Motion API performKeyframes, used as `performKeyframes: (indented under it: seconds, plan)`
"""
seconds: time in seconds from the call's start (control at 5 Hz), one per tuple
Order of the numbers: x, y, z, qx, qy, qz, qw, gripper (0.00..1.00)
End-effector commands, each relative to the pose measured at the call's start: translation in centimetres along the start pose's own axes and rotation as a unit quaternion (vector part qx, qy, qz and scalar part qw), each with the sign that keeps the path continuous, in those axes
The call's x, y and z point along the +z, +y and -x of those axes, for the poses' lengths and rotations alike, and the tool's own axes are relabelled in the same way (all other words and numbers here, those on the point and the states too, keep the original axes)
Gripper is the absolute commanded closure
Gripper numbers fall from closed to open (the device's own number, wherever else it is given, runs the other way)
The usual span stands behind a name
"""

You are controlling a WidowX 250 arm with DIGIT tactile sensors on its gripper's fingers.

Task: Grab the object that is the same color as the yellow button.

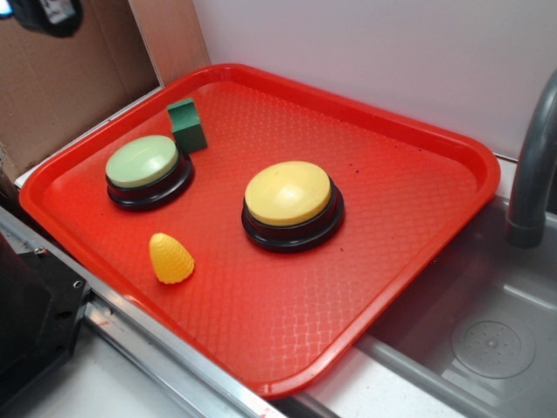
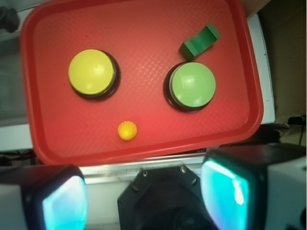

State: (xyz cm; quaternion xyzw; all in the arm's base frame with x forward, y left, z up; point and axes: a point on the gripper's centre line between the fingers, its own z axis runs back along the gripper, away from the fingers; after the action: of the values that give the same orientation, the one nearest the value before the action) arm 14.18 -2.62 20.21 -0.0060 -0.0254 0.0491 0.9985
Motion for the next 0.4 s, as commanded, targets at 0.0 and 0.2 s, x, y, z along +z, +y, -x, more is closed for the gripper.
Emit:
performKeyframes:
  seconds: [0.0, 0.2]
  plan:
    - [-5.0, -1.3, -1.7, 0.031, -0.003, -0.006, 1.000, 0.00]
    - [-8.2, -1.9, -1.9, 0.052, -0.010, -0.004, 0.999, 0.00]
